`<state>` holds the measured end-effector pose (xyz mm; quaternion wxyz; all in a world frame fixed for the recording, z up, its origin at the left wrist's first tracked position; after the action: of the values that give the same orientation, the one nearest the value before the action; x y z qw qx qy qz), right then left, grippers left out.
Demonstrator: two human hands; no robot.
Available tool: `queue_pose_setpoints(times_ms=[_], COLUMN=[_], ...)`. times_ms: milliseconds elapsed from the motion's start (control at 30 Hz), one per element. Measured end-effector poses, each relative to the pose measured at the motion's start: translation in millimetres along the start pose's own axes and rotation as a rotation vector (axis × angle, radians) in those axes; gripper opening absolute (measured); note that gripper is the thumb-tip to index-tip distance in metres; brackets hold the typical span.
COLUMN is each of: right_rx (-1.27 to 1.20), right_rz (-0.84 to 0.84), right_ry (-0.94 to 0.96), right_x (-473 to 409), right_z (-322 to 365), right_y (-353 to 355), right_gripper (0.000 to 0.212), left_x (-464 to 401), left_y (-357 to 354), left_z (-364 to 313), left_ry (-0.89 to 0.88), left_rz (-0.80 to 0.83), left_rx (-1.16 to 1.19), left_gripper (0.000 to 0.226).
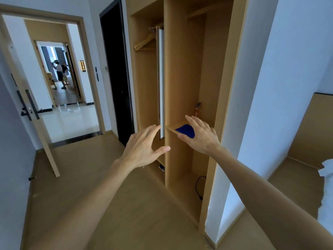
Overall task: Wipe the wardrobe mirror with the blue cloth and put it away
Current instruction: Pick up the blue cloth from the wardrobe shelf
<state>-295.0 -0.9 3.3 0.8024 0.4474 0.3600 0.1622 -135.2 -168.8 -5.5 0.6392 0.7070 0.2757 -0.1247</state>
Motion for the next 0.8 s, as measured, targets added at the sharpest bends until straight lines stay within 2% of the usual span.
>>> queue_pose_setpoints(times_ms=[400,800], right_rx=[0.017,0.01], right_rz=[0.023,0.054], right_ry=[-0.091,-0.116], right_x=[-112,-272], right_z=[-13,-91], right_y=[-70,-139], right_gripper=[0.082,0.083], left_x=[-104,-254], left_y=[-58,-161], left_z=[92,148], left_ry=[-0.093,-0.074], left_rz=[0.004,0.049], left_rx=[0.021,0.022], left_gripper=[0.088,0.09])
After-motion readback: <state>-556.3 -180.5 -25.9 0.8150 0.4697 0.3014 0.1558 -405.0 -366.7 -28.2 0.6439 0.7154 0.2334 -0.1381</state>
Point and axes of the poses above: each hand's wrist, its own x-axis away from the middle knuckle, its own y-axis out of the back of the hand, z = x × y, the point moved 2 cm from there along -x, towards the middle knuckle, and after that the axes turned 4 degrees about -z, right-handed, at the moved point
